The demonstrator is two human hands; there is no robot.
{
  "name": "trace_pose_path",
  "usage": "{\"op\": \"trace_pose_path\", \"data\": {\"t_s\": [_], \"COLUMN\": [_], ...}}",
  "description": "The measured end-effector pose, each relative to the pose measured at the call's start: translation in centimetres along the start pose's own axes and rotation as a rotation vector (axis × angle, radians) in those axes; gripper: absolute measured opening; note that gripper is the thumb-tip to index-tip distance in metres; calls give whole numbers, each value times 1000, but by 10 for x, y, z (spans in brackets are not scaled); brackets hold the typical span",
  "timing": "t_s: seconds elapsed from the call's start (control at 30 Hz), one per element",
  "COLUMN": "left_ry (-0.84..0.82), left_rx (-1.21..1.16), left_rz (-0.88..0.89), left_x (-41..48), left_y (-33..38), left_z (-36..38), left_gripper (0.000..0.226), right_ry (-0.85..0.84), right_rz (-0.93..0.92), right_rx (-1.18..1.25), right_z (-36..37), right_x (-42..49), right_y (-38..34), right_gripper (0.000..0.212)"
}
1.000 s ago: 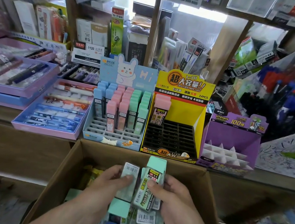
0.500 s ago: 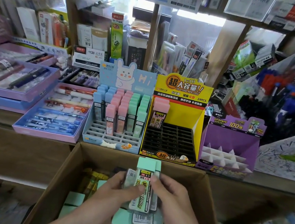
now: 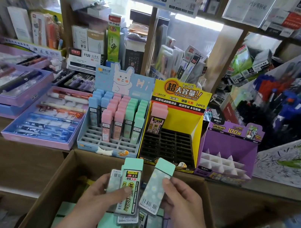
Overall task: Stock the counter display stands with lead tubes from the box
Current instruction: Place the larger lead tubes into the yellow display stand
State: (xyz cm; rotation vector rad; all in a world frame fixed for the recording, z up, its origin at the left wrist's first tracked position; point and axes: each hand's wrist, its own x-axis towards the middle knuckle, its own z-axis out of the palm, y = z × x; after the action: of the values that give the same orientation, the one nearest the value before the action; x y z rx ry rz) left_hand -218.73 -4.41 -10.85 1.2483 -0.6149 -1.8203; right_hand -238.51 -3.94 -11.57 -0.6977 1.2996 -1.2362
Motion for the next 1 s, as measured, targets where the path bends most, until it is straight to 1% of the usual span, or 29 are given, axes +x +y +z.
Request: {"op": "trace_pose_path", "data": {"t_s": [0.13, 0.23, 0.3, 0.33, 0.37, 0.43, 0.47, 0.53, 0.63, 0.73, 0.8, 0.87, 0.93, 1.0], "left_ry": [82, 97, 91, 97, 105, 112, 114, 114, 103, 94, 89, 88, 80, 69], "left_rx": [15, 23, 28, 34, 38, 47, 55, 63, 62, 62, 62, 65, 66, 57], "left_rz": [20, 17, 8, 2, -3, 0, 3, 2, 9, 9, 15, 15, 16, 15], "left_x": [0, -1, 0, 1, 1, 1, 0, 0, 1, 3, 5, 6, 5, 5], "left_y": [3, 6, 7, 7, 7, 8, 9, 9, 9, 9, 7, 6, 5, 5], "left_z": [-1, -2, -3, -3, -3, -2, -1, -1, -2, -4, -5, -5, -4, -4], "left_gripper": [62, 55, 46, 43, 42, 42, 42, 44, 39, 36, 38, 45, 56, 62], "right_ry": [82, 116, 133, 136, 132, 134, 155, 216, 308, 352, 354, 354, 345, 331], "right_rz": [-50, -110, -194, -253, -322, -469, -537, -643, -748, -772, -751, -749, -746, -726], "right_rx": [17, -40, -85, -123, -161, -280, -364, -506, -701, -817, -865, -910, -936, -957], "right_z": [-6, -12, -12, -12, -12, -11, -11, -10, -3, 6, 12, 17, 21, 23], "right_x": [3, 9, 13, 16, 19, 28, 34, 47, 62, 78, 88, 95, 101, 107], "right_y": [-6, -18, -33, -41, -50, -67, -74, -85, -96, -99, -99, -98, -96, -95], "right_gripper": [14, 32, 35, 33, 27, 7, 5, 10, 12, 4, 9, 14, 15, 15]}}
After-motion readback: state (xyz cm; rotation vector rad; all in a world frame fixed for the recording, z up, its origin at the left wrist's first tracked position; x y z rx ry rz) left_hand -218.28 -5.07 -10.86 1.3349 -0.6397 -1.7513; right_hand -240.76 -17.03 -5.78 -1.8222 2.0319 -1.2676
